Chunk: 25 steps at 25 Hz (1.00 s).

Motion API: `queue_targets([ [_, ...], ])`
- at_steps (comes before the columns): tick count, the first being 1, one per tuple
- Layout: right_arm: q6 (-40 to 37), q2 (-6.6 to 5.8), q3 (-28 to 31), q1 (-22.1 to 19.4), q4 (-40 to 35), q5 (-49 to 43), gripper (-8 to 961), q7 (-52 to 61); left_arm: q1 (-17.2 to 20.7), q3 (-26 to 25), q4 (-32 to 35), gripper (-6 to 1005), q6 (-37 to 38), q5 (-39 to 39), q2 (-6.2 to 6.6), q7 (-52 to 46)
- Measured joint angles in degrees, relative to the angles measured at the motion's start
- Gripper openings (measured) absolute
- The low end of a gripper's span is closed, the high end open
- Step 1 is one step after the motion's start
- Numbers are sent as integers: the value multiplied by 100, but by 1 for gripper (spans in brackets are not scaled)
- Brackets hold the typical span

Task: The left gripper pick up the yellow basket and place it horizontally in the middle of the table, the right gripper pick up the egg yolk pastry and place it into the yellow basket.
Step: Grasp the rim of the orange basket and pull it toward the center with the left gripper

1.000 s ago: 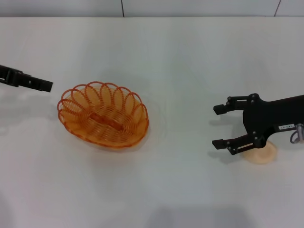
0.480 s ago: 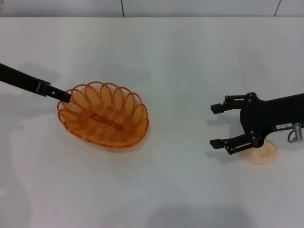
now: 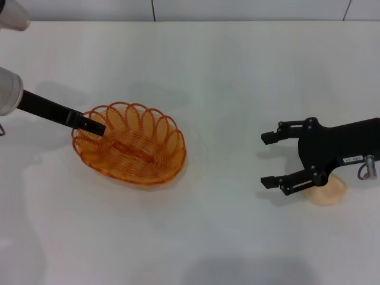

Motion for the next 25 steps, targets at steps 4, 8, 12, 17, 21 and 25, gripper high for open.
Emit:
queue_targets([
  [4,0,1,1,0,0,0,869,0,-3,-1,-4,682,-8,-6,-51,12],
  [8,0,6,2,-3,0,-1,870,0,-11,-4,-7,634,-13,-8,-90,13],
  [12,0,8,2,-16,0,-1,870,0,0,-6,-10,547,-16,-44,-108,13],
  [17,0,9,2,-19,0,-1,870,0,11,-6,-6,437,-17,-75,-109,-1],
  [21,-6,9,2,-22,1,0,870,0,35,-32,2,301,-1,-147,-109,-7],
  [25,-7,9,2,-39,1,13,869,-52,84,-43,10,77,53,-342,-84,-35],
])
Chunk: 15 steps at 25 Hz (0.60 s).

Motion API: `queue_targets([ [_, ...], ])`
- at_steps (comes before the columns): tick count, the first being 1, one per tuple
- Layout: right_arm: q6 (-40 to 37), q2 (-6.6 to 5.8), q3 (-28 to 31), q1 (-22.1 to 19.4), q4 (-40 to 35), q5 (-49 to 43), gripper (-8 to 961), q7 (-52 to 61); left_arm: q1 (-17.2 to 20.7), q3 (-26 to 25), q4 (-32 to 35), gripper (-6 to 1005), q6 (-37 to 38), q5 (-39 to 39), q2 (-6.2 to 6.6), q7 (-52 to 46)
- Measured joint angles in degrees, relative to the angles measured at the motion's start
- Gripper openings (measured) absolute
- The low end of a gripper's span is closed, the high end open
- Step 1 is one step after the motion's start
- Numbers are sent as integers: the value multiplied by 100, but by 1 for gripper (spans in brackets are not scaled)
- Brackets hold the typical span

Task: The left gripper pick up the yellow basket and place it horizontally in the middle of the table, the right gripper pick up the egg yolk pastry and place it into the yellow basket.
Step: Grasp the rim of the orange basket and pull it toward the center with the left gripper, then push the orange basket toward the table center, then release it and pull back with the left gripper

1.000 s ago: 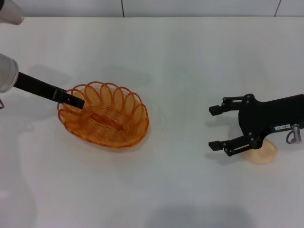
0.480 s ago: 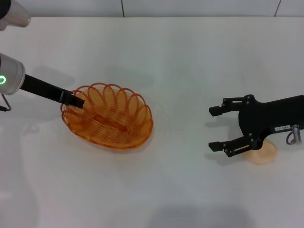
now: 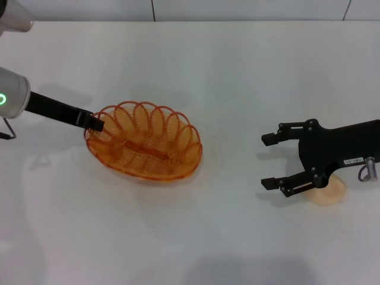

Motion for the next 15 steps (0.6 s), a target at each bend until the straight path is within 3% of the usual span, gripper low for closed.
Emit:
queue_targets([
  [8,-47,0,0,-29,-1,102,869,-217,146,-16,85,75,222,-648,120,-878],
  [11,-53,0,0,-43,-1,122,869,-330,158,-6,148,74,281,-761,71,-1330],
  [15,-60,7,0,-48,0,137,870,-449,117,25,145,72,269,-794,-85,-1683],
])
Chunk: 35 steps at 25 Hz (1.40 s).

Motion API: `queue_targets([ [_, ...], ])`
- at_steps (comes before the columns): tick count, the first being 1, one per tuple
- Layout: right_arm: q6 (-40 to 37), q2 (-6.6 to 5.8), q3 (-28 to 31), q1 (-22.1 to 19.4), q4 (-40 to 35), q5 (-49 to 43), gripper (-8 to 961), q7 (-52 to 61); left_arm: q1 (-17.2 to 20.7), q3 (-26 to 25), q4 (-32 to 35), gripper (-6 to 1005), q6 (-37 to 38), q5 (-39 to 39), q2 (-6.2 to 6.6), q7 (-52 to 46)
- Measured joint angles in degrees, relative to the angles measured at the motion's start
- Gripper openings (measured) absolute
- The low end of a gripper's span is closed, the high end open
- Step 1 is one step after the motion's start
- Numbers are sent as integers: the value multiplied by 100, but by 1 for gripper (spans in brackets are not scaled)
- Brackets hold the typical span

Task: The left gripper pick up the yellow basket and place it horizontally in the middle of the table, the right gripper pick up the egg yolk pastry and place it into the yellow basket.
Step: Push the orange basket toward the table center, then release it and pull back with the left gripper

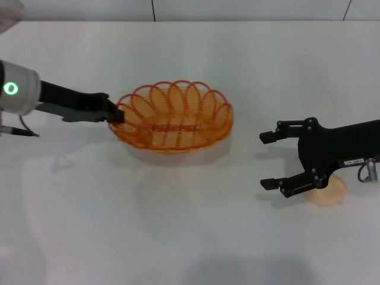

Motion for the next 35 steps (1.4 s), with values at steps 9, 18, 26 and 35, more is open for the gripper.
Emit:
queue_targets([
  [9,-31,2,-10,-39,-17,5,870,-169,-164,706,-198,70,-564,-44,-209,-386],
  [18,-110,1,-9,-68,-84,13,870,-171,-196,1429,-333,95,-959,-358,-222,-603],
  [26,-109,1,-8,-72,-89,20,869,-169,-209,1435,-300,161,-847,-374,-211,-626],
  [35,-109,1,-9,-72,-89,38,869,-133,-180,1403,-224,236,-785,-375,-196,-691],
])
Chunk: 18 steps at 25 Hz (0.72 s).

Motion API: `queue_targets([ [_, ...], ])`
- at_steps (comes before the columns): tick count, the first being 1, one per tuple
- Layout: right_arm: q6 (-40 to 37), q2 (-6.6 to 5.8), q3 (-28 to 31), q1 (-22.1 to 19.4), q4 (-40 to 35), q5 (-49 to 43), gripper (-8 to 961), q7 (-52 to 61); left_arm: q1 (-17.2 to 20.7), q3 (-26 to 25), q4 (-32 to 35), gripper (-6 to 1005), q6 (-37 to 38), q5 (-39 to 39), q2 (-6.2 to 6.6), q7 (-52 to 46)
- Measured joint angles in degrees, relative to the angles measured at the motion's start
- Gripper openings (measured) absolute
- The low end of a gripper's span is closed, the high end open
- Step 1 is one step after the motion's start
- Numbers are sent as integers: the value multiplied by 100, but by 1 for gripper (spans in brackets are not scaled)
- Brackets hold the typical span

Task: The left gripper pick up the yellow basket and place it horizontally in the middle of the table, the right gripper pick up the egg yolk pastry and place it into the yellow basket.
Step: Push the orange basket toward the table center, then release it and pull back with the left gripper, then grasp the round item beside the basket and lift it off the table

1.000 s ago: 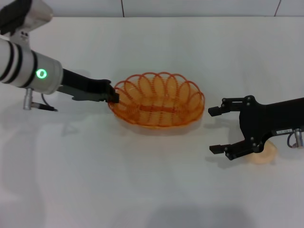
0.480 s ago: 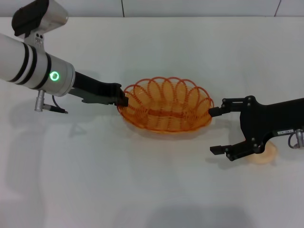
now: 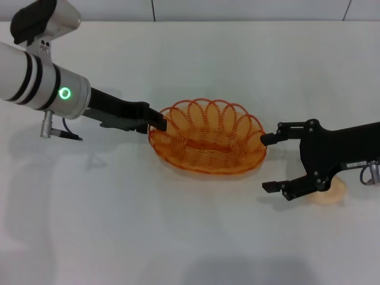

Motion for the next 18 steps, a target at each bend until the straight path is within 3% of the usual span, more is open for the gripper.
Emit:
queue_targets([
  [12,2,0,0,7,0,55,870,120,191,-9,696,667,668,6,66,456],
  [18,45,0,0,8,0,110,870,278,639,-38,1413,786,1014,-52,173,1756],
])
